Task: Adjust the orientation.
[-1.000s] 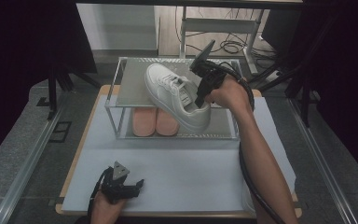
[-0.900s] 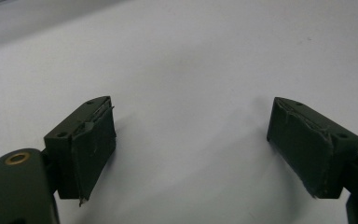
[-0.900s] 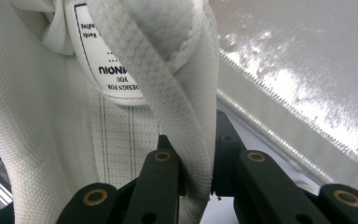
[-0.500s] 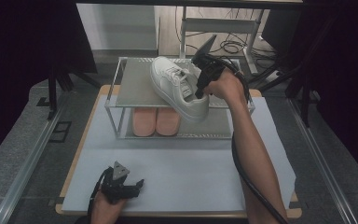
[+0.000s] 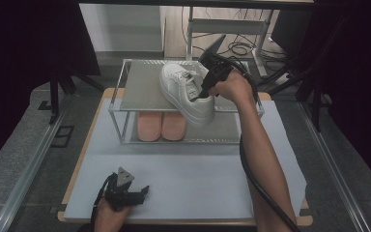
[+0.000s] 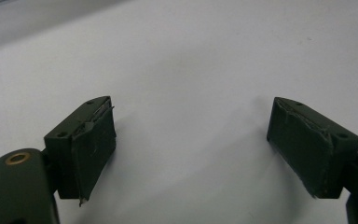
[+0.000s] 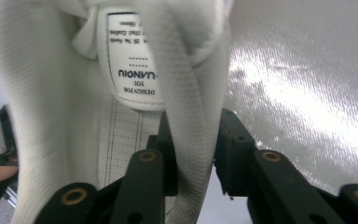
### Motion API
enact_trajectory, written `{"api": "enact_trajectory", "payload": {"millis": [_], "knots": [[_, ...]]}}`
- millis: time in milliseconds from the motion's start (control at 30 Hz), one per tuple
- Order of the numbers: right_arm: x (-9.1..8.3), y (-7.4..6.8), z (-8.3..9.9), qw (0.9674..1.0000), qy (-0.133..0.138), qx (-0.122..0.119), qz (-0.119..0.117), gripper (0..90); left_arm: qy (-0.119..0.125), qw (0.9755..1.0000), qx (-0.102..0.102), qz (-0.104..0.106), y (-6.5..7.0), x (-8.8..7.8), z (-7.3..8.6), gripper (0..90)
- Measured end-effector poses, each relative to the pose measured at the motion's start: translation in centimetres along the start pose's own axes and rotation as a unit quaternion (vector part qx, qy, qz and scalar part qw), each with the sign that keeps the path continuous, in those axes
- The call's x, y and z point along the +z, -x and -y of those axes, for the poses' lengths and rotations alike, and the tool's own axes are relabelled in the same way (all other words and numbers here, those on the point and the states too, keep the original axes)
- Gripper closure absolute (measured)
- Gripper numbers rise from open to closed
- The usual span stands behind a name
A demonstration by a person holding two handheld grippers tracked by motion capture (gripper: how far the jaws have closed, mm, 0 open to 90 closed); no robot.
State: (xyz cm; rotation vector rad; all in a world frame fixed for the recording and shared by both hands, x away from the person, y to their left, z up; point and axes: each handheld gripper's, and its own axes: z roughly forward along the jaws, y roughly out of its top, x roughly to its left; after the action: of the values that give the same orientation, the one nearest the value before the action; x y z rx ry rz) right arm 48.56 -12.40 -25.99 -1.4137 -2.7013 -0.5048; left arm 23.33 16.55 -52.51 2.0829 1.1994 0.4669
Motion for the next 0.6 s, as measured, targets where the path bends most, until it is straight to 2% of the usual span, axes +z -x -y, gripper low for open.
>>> {"api": "enact_trajectory", "payload": {"millis": [67, 133, 300, 600], "knots": [[-0.4, 0.1, 0.1, 0.9999, 0.013, 0.001, 0.004, 63.3, 0.0, 1.0, 0.0, 0.0, 0.0, 0.0, 0.0, 15.3], [-0.9, 0.3, 0.3, 0.9995, 0.03, -0.004, 0.012, 60.2, 0.0, 1.0, 0.0, 0.0, 0.0, 0.0, 0.0, 15.3], [-1.3, 0.6, 1.3, 0.9976, 0.066, -0.019, -0.001, 54.0, 0.0, 1.0, 0.0, 0.0, 0.0, 0.0, 0.0, 15.3], [-1.8, 1.1, 2.9, 0.9915, 0.127, -0.023, -0.016, 51.0, -0.001, 1.0, 0.0, 0.0, 0.0, 0.0, 0.0, 15.3]]}}
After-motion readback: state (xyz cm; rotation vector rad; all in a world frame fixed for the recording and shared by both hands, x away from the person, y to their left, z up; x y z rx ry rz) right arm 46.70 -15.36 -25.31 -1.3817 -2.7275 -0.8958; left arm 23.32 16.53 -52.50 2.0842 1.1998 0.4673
